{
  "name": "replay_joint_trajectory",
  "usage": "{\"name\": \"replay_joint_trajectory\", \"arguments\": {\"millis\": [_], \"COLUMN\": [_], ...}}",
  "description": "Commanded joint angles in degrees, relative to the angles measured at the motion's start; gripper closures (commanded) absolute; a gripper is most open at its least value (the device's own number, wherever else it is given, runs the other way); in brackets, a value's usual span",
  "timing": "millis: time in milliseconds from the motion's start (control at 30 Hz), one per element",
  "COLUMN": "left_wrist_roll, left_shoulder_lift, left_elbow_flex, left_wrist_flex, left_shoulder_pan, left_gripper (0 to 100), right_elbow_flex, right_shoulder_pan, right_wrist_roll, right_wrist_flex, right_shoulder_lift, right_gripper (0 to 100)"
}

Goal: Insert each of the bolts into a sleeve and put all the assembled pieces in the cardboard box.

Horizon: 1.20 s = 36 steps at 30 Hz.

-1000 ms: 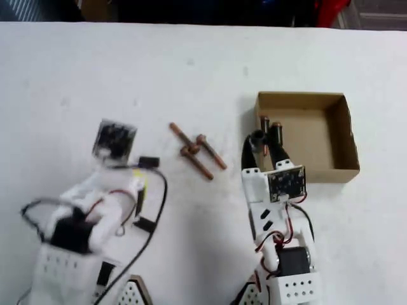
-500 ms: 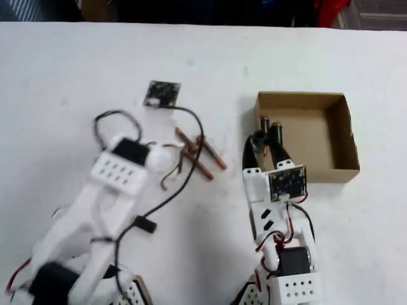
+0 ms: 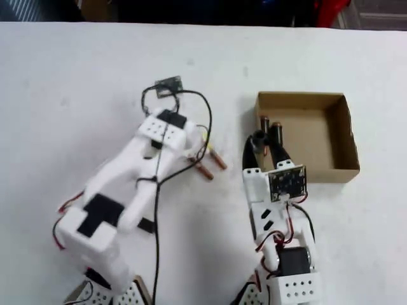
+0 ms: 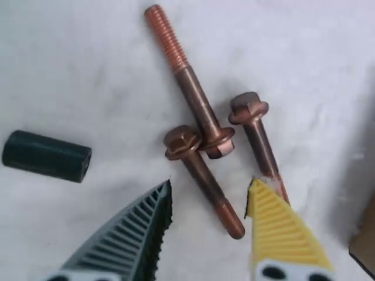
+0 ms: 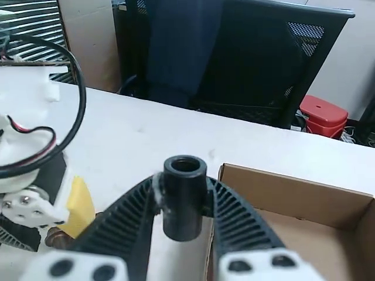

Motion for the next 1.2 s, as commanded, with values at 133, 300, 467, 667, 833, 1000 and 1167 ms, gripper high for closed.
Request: {"name": "replay_joint_trajectory", "arguments": {"millis": [133,300,467,667,833,1000,1167], "left_wrist_roll": [5.5,5.4,5.4,5.2,5.1,5.2,5.3], "left_shoulder_lift": [4.3,4.3,4.7,4.3,4.5,4.7,4.7], "left_elbow_flex": [-6.4,-6.7,-6.3,-5.3,-5.7,-5.3,-5.2], "left_wrist_flex": [-0.7,2.1,4.7,5.7,8.7,8.0,8.3], "left_shoulder_pan": [-0.6,-0.5,-0.6,-0.6,-0.7,-2.9,-5.0], "left_gripper": [76,76,76,76,76,76,76], "right_elbow_flex": [0.5,0.5,0.5,0.5,0.5,0.5,0.5], "right_shoulder_pan": [0.2,0.2,0.3,0.4,0.4,0.4,0.4], "right_wrist_roll": [-0.5,-0.5,-0.5,-0.5,-0.5,-0.5,-0.5], "right_wrist_flex": [0.7,0.7,0.7,0.7,0.7,0.7,0.7], "right_shoulder_lift": [-0.7,-0.7,-0.7,-0.7,-0.7,-0.7,-0.7], "right_gripper": [98.1,98.1,98.1,98.1,98.1,98.1,98.1]}}
